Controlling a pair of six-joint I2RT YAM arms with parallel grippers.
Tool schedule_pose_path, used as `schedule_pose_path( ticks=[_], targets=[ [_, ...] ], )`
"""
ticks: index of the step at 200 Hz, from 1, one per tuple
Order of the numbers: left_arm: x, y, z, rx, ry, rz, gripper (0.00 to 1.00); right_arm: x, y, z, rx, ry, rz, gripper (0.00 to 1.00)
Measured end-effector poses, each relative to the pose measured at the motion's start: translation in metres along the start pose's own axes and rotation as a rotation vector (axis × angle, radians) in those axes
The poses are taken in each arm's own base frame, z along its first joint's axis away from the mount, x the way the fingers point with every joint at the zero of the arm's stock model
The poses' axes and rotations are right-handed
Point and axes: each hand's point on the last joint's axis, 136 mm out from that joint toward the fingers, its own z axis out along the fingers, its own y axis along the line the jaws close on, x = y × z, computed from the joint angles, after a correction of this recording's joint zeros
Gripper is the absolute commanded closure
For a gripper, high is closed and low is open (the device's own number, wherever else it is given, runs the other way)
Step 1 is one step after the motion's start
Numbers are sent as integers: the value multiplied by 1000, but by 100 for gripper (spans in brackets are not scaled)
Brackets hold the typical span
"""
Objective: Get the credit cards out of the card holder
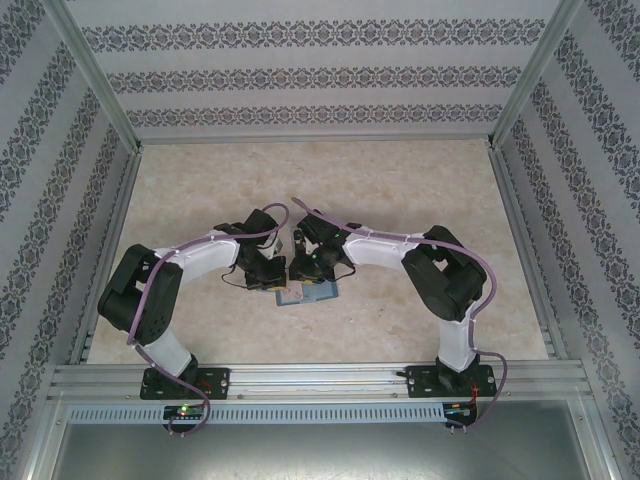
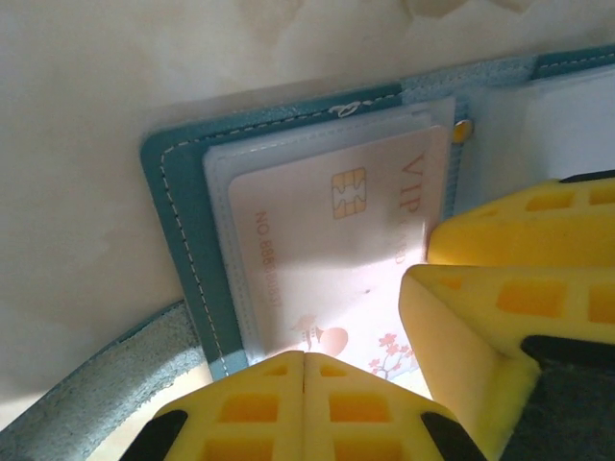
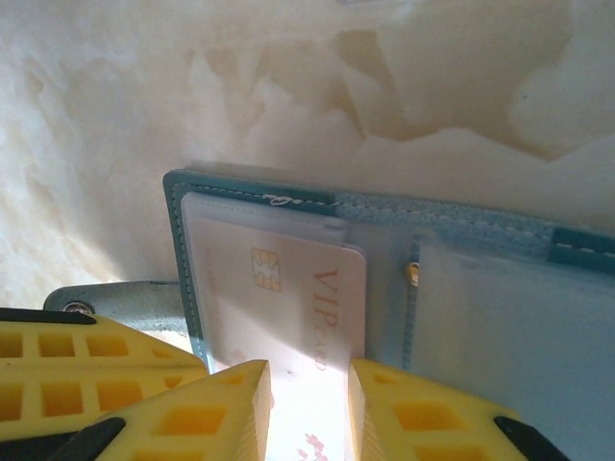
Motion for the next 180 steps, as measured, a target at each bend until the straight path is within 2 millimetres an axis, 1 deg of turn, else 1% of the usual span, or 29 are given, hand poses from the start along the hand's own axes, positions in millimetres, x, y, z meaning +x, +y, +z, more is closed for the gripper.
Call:
schedule_pose_path(
  ticks=[54,111,180],
  targets=[
    [2,3,1,-8,4,2,100,0,0,0,2,1,-1,67],
    [-1,13,5,-57,-8,13,100,-2,-6,-3,49,-5,-8,63],
    [-2,14,4,-71,-9,19,100,-2,-8,-5,68,-8,-15,61]
  ],
)
